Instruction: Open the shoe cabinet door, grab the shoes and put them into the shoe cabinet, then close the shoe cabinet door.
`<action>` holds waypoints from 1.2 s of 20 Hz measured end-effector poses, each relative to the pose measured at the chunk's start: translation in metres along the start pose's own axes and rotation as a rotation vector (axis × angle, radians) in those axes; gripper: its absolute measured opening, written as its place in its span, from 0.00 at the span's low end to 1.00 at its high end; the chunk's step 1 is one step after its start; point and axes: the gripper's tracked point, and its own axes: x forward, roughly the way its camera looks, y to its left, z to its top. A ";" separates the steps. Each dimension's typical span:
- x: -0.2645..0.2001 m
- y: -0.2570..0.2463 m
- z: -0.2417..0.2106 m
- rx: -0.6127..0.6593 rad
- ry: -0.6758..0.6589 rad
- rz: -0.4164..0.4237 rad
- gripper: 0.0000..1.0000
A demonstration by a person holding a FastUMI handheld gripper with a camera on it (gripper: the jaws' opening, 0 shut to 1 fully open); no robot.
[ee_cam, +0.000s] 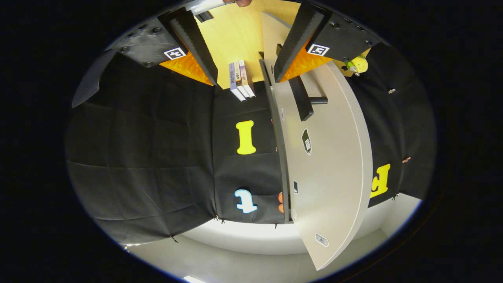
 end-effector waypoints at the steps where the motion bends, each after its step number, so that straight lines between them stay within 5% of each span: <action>1: -0.002 0.009 -0.002 0.000 0.000 0.008 0.96; 16: 0.022 0.184 -0.027 -0.029 0.038 0.209 0.97; 24: 0.036 0.206 -0.015 -0.043 0.019 0.224 0.98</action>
